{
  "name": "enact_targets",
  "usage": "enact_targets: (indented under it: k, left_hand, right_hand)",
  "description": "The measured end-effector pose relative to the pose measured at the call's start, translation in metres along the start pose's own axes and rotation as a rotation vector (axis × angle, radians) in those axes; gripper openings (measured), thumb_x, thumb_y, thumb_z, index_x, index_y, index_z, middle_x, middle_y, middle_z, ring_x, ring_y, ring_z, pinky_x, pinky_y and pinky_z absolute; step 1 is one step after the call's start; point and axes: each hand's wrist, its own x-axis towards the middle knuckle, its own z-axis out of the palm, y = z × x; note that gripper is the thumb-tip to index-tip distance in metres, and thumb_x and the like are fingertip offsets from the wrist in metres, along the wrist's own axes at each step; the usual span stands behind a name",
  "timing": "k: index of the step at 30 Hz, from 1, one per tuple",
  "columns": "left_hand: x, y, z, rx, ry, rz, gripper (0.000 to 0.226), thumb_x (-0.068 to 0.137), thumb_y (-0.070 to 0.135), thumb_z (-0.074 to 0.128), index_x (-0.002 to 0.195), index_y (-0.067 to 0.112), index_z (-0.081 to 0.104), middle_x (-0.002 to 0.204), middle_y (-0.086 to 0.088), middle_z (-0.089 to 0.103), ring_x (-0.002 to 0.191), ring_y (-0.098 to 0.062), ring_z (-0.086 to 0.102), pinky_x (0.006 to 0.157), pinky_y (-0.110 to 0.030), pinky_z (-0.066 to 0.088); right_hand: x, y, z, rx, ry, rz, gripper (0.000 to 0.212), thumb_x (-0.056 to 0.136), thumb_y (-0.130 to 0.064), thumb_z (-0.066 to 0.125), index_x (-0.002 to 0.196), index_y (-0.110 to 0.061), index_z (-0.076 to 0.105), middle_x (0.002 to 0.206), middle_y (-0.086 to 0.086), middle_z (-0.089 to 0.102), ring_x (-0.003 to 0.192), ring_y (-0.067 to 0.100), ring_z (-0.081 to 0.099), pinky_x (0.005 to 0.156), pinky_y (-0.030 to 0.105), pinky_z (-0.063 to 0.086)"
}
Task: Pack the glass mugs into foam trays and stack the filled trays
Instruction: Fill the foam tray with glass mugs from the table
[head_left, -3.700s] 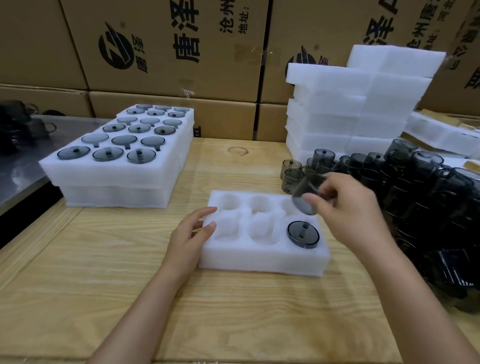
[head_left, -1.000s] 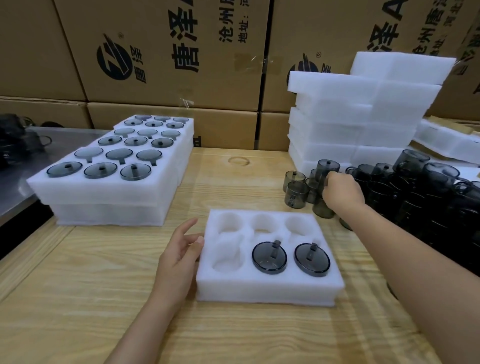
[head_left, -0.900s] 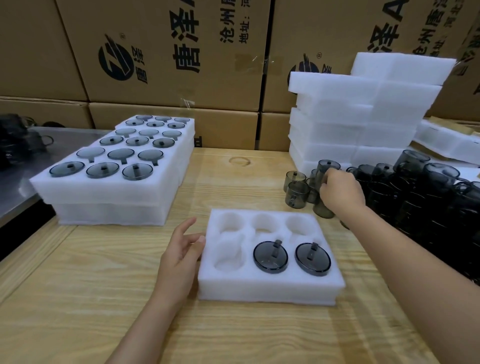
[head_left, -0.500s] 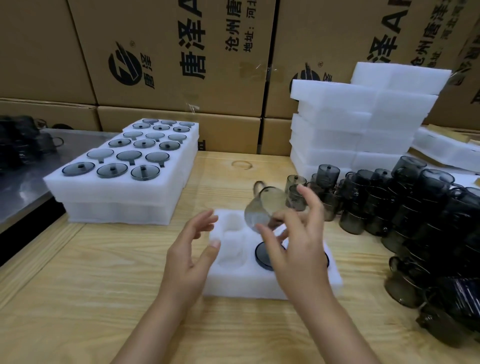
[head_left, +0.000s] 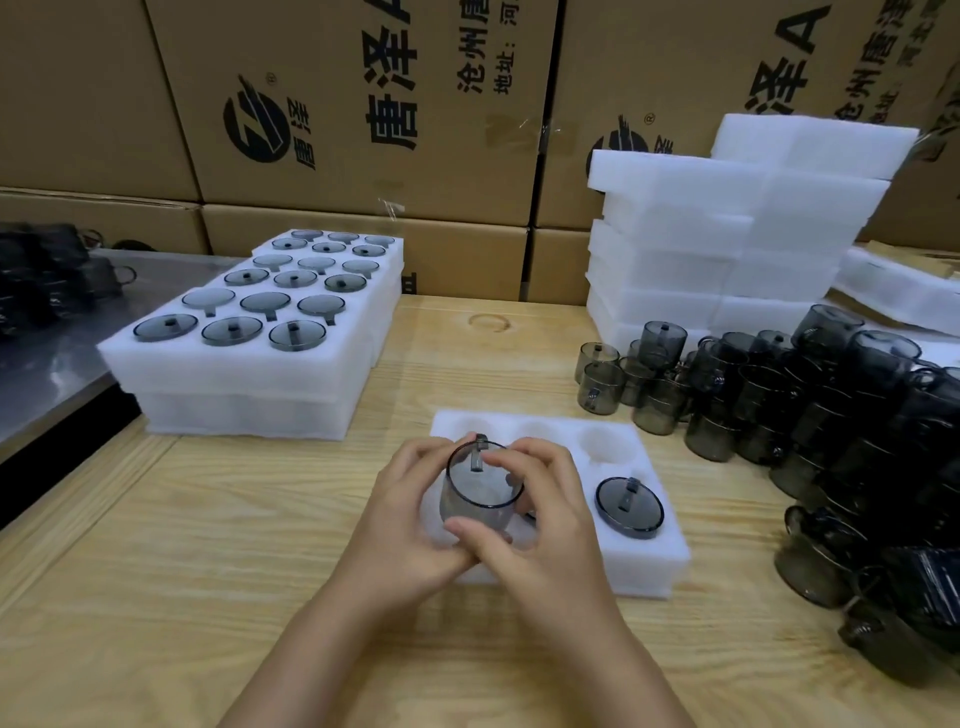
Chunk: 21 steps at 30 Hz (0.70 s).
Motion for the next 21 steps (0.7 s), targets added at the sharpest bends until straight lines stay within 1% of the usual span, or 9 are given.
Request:
enact_targets:
  k: [2,4,6,10,13,14,17,18,21]
  left_hand:
    - [0.002,0.000,-0.005,-0.039,0.009,-0.029,0.059,0.060,0.045,0.076,0.116,0.036,0.060,0.114,0.017,0.062,0.113,-0.010,0.058,0.100,-0.041,0.043]
    - [0.003,-0.002,-0.010,-0.084,-0.014,-0.064,0.063,0.060,0.048,0.075,0.119,0.034,0.057,0.115,0.022,0.065,0.115,-0.005,0.057,0.109,-0.051,0.034]
    - [0.004,-0.005,-0.014,-0.122,-0.047,-0.095,0.069,0.060,0.047,0.076,0.124,0.030,0.053,0.116,0.020,0.065,0.117,-0.003,0.056,0.113,-0.053,0.027]
    - [0.004,-0.012,-0.016,-0.204,-0.088,-0.146,0.068,0.065,0.029,0.081,0.126,0.025,0.052,0.121,0.010,0.066,0.122,-0.008,0.054,0.107,-0.031,0.040]
    - [0.004,-0.017,-0.014,-0.216,-0.136,-0.146,0.066,0.071,0.026,0.078,0.130,0.028,0.049,0.129,0.014,0.061,0.127,-0.003,0.049,0.100,-0.013,0.038]
    - [0.004,-0.018,-0.013,-0.211,-0.146,-0.143,0.067,0.073,0.027,0.078,0.132,0.030,0.047,0.131,0.017,0.058,0.129,0.000,0.046,0.100,-0.010,0.035]
    - [0.004,-0.019,-0.010,-0.219,-0.173,-0.161,0.070,0.076,0.030,0.077,0.136,0.037,0.041,0.134,0.023,0.053,0.130,0.008,0.040,0.097,-0.003,0.031]
    - [0.003,-0.019,-0.010,-0.224,-0.181,-0.171,0.070,0.077,0.032,0.076,0.137,0.039,0.040,0.134,0.023,0.053,0.130,0.008,0.040,0.096,-0.003,0.031]
    - [0.002,-0.018,-0.008,-0.155,-0.174,-0.145,0.071,0.077,0.038,0.072,0.139,0.041,0.036,0.134,0.021,0.053,0.129,0.006,0.042,0.099,-0.006,0.032]
  right_hand:
    - [0.001,-0.003,-0.001,0.007,-0.051,0.012,0.044,0.077,-0.033,0.067,0.119,-0.033,0.056,0.121,-0.017,0.042,0.118,0.004,0.044,0.094,0.011,0.035]
    - [0.002,-0.004,-0.003,-0.047,-0.115,0.007,0.037,0.088,-0.033,0.053,0.125,-0.034,0.050,0.127,-0.017,0.041,0.125,0.001,0.036,0.099,0.009,0.027]
    - [0.005,-0.002,-0.004,-0.147,-0.175,-0.014,0.032,0.097,-0.026,0.043,0.128,-0.032,0.047,0.134,-0.019,0.040,0.132,-0.001,0.027,0.103,0.007,0.017]
    - [0.006,0.004,-0.003,-0.273,-0.255,-0.003,0.026,0.099,-0.026,0.043,0.124,-0.030,0.048,0.148,-0.019,0.027,0.140,-0.003,0.008,0.108,0.008,0.007]
    - [0.005,0.006,0.000,-0.269,-0.219,-0.011,0.015,0.098,-0.022,0.046,0.111,-0.021,0.053,0.142,-0.006,0.042,0.140,0.000,0.018,0.112,0.023,0.020]
    - [0.005,0.007,0.000,-0.275,-0.201,-0.021,0.012,0.097,-0.019,0.047,0.107,-0.019,0.054,0.136,-0.005,0.048,0.139,-0.001,0.020,0.109,0.022,0.022]
    - [0.005,0.010,-0.001,-0.345,-0.144,-0.051,0.010,0.095,-0.015,0.049,0.103,-0.017,0.056,0.122,-0.005,0.055,0.134,0.002,0.029,0.100,0.009,0.019]
    - [0.004,0.010,-0.001,-0.373,-0.133,-0.051,0.010,0.095,-0.015,0.050,0.101,-0.017,0.056,0.118,-0.005,0.056,0.132,0.004,0.033,0.098,0.009,0.019]
    - [0.003,0.008,-0.001,-0.449,-0.138,-0.039,0.009,0.094,-0.017,0.049,0.099,-0.015,0.057,0.111,-0.003,0.058,0.125,0.013,0.042,0.099,0.022,0.026]
